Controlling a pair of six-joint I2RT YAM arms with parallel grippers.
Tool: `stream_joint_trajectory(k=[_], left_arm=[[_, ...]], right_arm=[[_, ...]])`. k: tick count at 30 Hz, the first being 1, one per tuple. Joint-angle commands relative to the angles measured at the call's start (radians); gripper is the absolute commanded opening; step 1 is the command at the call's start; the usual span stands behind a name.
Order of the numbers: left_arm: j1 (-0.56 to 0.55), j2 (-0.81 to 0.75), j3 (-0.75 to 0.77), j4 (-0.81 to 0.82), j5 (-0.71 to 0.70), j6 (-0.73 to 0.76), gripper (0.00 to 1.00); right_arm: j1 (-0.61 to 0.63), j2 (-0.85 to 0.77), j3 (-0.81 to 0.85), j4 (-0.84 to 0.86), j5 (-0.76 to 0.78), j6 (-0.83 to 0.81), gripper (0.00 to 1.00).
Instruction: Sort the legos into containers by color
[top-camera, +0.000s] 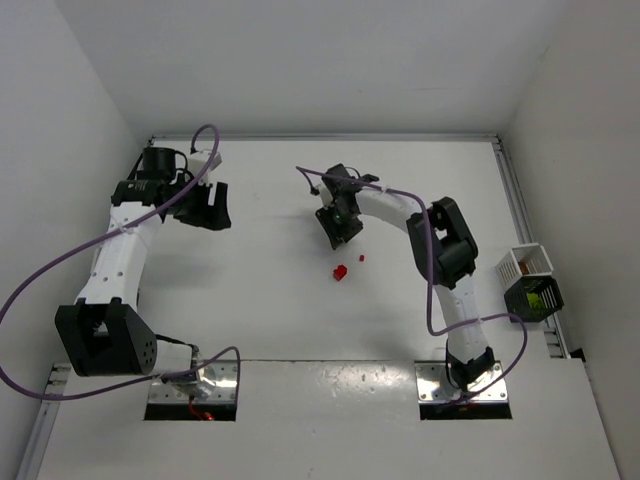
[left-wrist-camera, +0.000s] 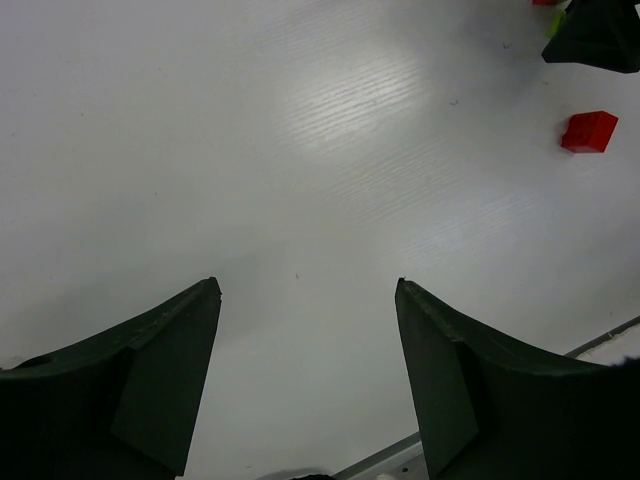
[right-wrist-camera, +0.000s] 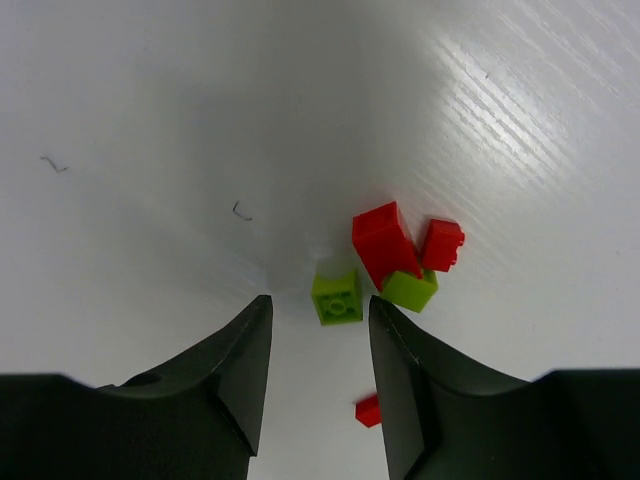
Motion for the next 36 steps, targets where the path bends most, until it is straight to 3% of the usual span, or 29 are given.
stream_joint_trajectory(k=[1,6,10,14,19,22,24,28,30,36], left_arm=[[0.007,-0.013,-0.002,0.032,0.012,-0.007,0.76],[0.007,-0.013,-0.002,0.032,0.012,0.002,0.76],[0.007,-0.013,-0.002,0.032,0.021,0.002,0.76],[0.007,-0.013,-0.002,0.032,0.031,0.034,0.75],[-0.006,-0.032,-0.011,0.013,0.113,0.092,0.74],[-0.098,-0.072,-0.045,-0.001,0.192,0.175,0.74],[-0.213,-0.156,-0.118,0.06,0.192,0.136,0.75],[-0.483,-0.223,-0.203,0.247,0.016,0.033,0.76],[-0.59,-0.197,-0.215,0.273,-0.029,0.007,0.76],[-0.69,-0.01,-0.182,0.385,-0.221,-0.122,0.76]], right_arm=[[0.005,0.026,0.054,-0.006,0.001,0.017,0.44],[0.005,0.045,0.063,-0.006,0.011,0.017,0.44],[0.005,0.056,0.063,-0.006,0.011,0.008,0.34],[-0.004,0.013,0.016,0.003,0.0,0.008,0.15],[-0.014,-0.067,-0.058,0.012,0.01,0.008,0.08],[-0.036,-0.164,-0.089,0.022,0.024,0.008,0.06],[-0.059,-0.231,-0.102,0.022,0.024,0.008,0.05],[-0.135,-0.28,-0.093,0.009,0.024,0.028,0.05],[-0.192,-0.296,-0.093,0.009,0.015,0.028,0.05],[-0.341,-0.366,-0.157,0.012,-0.029,0.037,0.05]])
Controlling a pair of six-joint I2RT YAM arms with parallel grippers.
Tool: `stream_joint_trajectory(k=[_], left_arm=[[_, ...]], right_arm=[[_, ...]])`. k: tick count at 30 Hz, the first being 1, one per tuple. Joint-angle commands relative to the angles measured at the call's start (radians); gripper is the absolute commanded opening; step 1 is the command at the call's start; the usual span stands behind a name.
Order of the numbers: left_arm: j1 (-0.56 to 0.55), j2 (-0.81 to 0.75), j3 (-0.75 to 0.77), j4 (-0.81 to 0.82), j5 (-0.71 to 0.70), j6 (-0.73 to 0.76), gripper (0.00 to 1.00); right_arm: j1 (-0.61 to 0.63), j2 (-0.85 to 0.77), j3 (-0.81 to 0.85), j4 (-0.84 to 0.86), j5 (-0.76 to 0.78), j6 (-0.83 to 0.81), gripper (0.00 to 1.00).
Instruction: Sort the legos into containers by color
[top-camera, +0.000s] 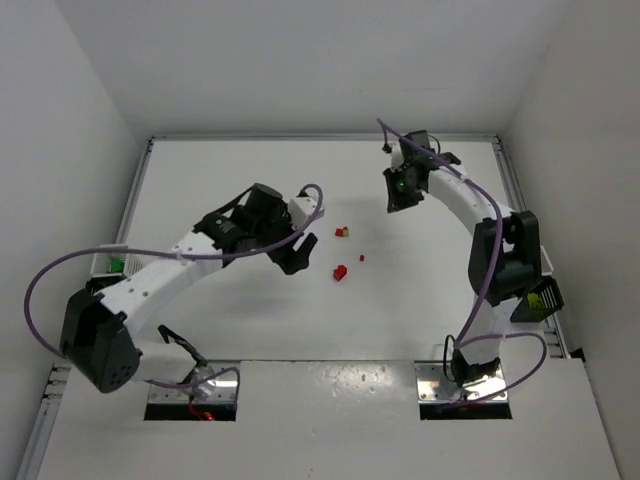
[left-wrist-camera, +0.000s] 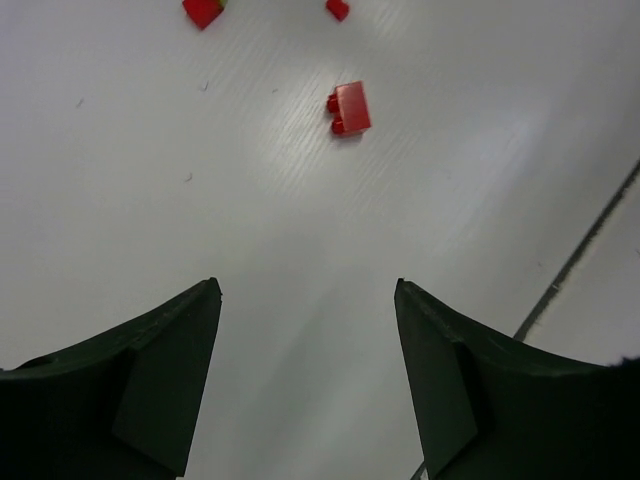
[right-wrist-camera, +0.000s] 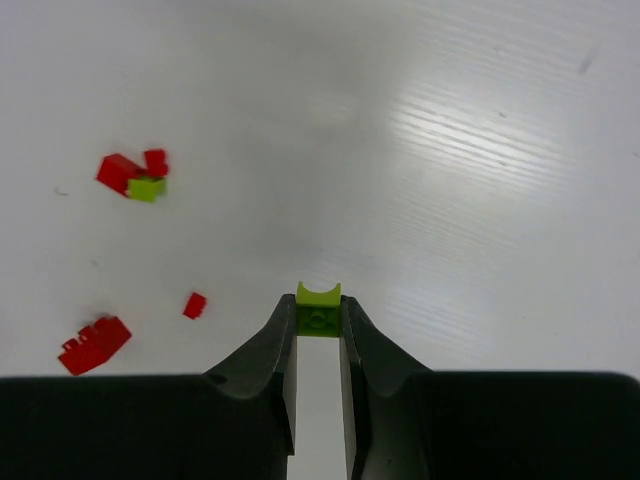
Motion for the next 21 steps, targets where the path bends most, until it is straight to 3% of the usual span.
stream_joint_trajectory(k=[1,7,10,21], left_arm=[[-0.066,0.101,0.054,0.099,-0.149,-0.094,0.74],[-0.196,0.368,0.182,0.12,-0.165,-0.128,0.72],[-0.207,0.475,0.232,0.12,-0.136,-0.138,0.71],[-0.227,0.646,0.311,0.139,-0.157,-0.138,0.7]], right_arm=[[-0.062,-0.068,-0.053,0.017,-0.035,0.027,0.05],[-0.139,-0.1,-0.076,0.026,-0.102,0.036,0.05],[-0.164,-0.1,-0.076,0.026,-0.124,0.036,0.05],[-0.184,-0.1,-0.076,0.026,-0.156,0.036,0.05]])
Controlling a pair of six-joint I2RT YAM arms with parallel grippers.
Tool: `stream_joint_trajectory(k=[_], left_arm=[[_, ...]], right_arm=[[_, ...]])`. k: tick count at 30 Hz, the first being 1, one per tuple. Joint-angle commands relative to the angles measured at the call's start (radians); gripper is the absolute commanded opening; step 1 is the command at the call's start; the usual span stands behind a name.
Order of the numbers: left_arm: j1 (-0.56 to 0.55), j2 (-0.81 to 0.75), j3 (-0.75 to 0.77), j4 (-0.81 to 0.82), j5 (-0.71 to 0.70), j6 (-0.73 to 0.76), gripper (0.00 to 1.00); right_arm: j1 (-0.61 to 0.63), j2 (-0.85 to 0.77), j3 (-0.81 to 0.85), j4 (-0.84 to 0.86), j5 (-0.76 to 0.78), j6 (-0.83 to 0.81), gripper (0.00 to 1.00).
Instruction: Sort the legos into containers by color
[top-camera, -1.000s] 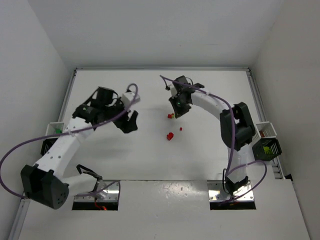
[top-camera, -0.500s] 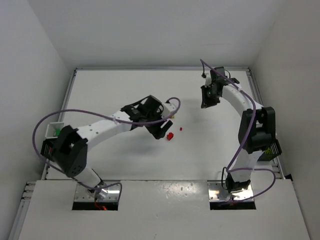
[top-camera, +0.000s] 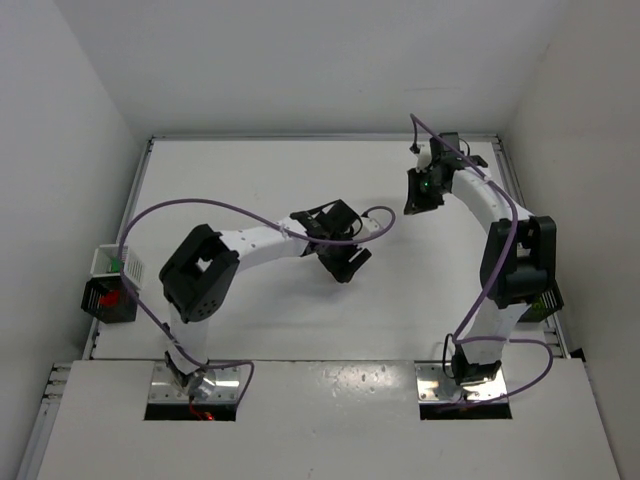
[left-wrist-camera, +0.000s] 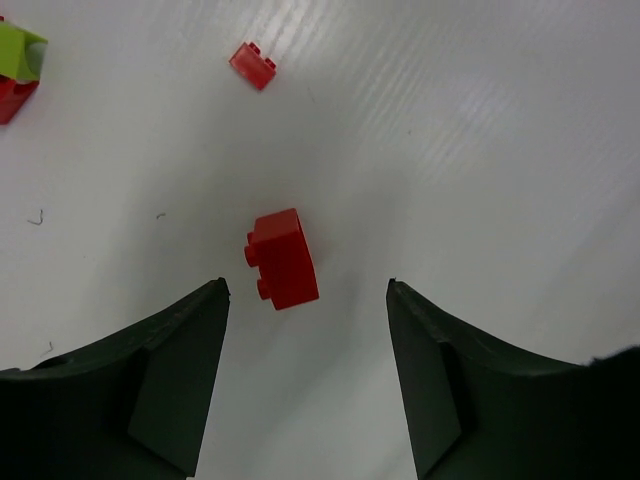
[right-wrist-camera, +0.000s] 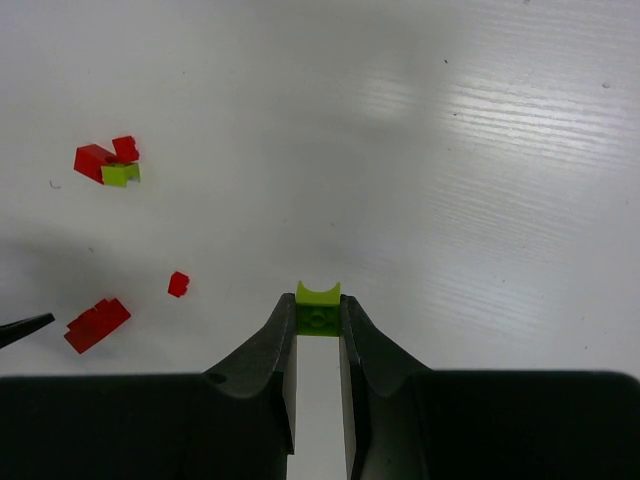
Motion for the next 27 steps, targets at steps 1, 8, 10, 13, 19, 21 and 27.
stream_joint_trajectory(k=[1,8,10,13,19,21,27], left_arm=[[-0.008,0.043,0.056,0.033,-0.029,-0.012,0.7],[-0.018,0.121,0.086,0.043,-0.04,-0.012,0.64],[-0.018,0.132,0.086,0.043,-0.065,-0.012,0.58],[-0.018,0.141,0.096,0.043,-0.087,-0.012,0.43],[0.005,0.098,0.086,-0.002,-0.096,-0.003,0.15],[0.048,0.051,0.074,-0.011,-0.096,-0.003,0.15],[0.261,-0.254,0.063,-0.161,-0.086,-0.003,0.15]], right_arm=[[-0.005,-0.047,0.005,0.026,-0.026,0.013,0.05],[-0.005,-0.056,-0.016,0.037,-0.035,0.013,0.05],[-0.005,-0.056,-0.016,0.037,-0.035,0.013,0.05],[-0.005,-0.056,-0.016,0.046,-0.035,0.013,0.05],[-0.005,-0.056,-0.016,0.046,-0.044,0.013,0.05],[-0.005,-0.065,-0.026,0.046,-0.045,0.013,0.05],[0.017,-0.065,-0.026,0.046,-0.086,-0.009,0.05]])
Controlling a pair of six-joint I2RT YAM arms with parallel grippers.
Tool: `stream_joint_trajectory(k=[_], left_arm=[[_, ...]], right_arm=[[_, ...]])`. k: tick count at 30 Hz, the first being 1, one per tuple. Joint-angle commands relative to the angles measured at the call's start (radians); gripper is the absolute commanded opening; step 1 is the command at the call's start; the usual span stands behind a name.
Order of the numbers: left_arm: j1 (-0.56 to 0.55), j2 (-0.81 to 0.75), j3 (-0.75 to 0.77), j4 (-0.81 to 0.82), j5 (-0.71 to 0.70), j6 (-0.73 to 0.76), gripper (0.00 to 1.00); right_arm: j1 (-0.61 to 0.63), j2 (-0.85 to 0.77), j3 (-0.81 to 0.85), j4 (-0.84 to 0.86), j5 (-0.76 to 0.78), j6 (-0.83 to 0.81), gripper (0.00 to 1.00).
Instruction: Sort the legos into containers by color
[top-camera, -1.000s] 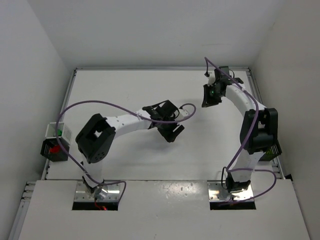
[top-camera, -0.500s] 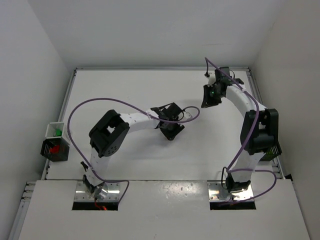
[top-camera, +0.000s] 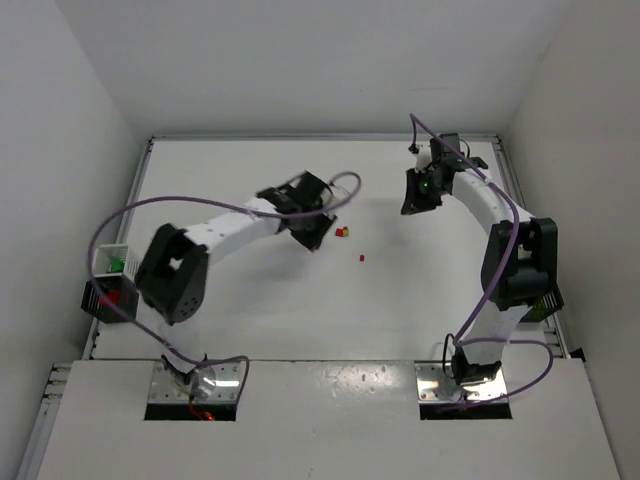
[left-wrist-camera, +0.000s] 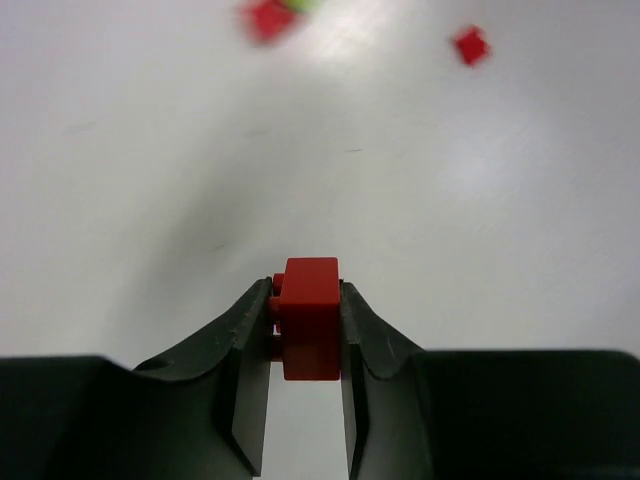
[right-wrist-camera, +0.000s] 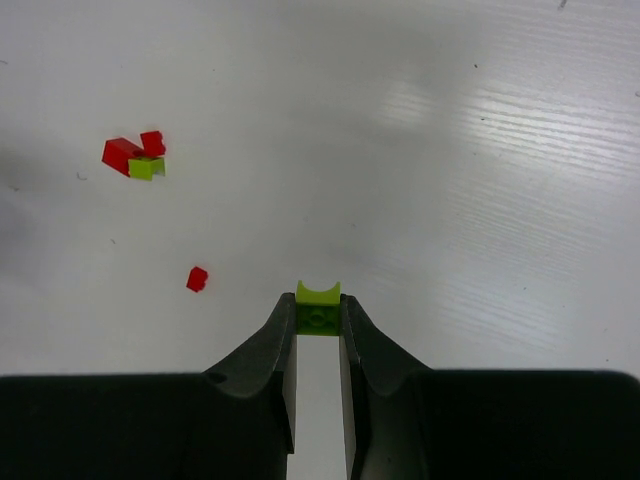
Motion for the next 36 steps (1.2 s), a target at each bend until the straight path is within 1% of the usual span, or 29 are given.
stream_joint_trajectory(k=[1,2,3,4,6,7,8,9,10,12,13,16,17,19,20,22,23,25,26,30,35,36], left_arm=[[0.209,-0.262,0.032,-0.103,-0.005,-0.003,0.15],[0.251,-0.299,0.032,-0.167,-0.005,0.006,0.15],[0.294,-0.334,0.032,-0.195,-0.02,0.006,0.15],[0.37,-0.406,0.032,-0.222,-0.033,0.035,0.15],[0.444,-0.479,0.009,-0.288,-0.074,0.064,0.15],[0.513,-0.544,-0.014,-0.31,-0.092,0.092,0.15],[0.55,-0.572,-0.028,-0.351,-0.117,0.105,0.15],[0.625,-0.623,-0.054,-0.37,-0.128,0.128,0.15],[0.664,-0.623,-0.071,-0.387,-0.141,0.139,0.15],[0.744,-0.687,-0.105,-0.423,-0.161,0.162,0.15],[0.821,-0.704,-0.123,-0.433,-0.162,0.162,0.16],[0.938,-0.761,-0.194,-0.445,-0.162,0.205,0.16],[1.006,-0.761,-0.221,-0.445,-0.162,0.228,0.16],[1.066,-0.775,-0.232,-0.434,-0.162,0.251,0.16],[1.124,-0.766,-0.247,-0.424,-0.162,0.274,0.16],[1.179,-0.744,-0.247,-0.424,-0.134,0.296,0.16],[1.23,-0.722,-0.257,-0.414,-0.134,0.305,0.16],[1.279,-0.7,-0.266,-0.396,-0.114,0.337,0.16],[1.325,-0.677,-0.266,-0.384,-0.114,0.357,0.16],[1.409,-0.623,-0.266,-0.364,-0.076,0.385,0.16],[1.494,-0.571,-0.277,-0.333,-0.065,0.403,0.17],[1.494,-0.562,-0.277,-0.333,-0.056,0.412,0.17]], right_arm=[[0.014,-0.049,-0.004,0.023,-0.054,-0.017,0.05],[0.014,-0.04,-0.004,0.023,-0.054,-0.017,0.05],[0.014,-0.04,-0.004,0.012,-0.054,-0.017,0.05],[0.014,-0.029,-0.004,0.012,-0.063,-0.017,0.05],[0.024,-0.02,0.007,0.012,-0.072,-0.017,0.05],[0.024,-0.02,0.016,0.003,-0.072,-0.027,0.05],[0.033,-0.02,0.016,0.003,-0.092,-0.027,0.05],[0.033,-0.02,0.016,-0.009,-0.104,-0.04,0.05],[0.045,-0.008,0.027,-0.009,-0.105,-0.04,0.05],[0.054,-0.007,0.027,-0.02,-0.128,-0.05,0.05],[0.065,0.002,0.027,-0.02,-0.141,-0.05,0.05],[0.09,0.012,0.036,-0.029,-0.141,-0.06,0.05],[0.09,0.013,0.045,-0.029,-0.141,-0.069,0.05],[0.099,0.022,0.054,-0.038,-0.141,-0.069,0.05],[0.109,0.032,0.063,-0.048,-0.141,-0.069,0.05],[0.11,0.032,0.064,-0.048,-0.141,-0.078,0.05],[0.119,0.032,0.064,-0.048,-0.132,-0.078,0.05],[0.119,0.032,0.051,-0.048,-0.132,-0.089,0.05],[0.119,0.032,0.051,-0.048,-0.132,-0.089,0.05],[0.128,0.032,0.042,-0.048,-0.114,-0.098,0.05],[0.128,0.042,0.042,-0.048,-0.114,-0.098,0.05],[0.128,0.042,0.042,-0.048,-0.114,-0.098,0.05]])
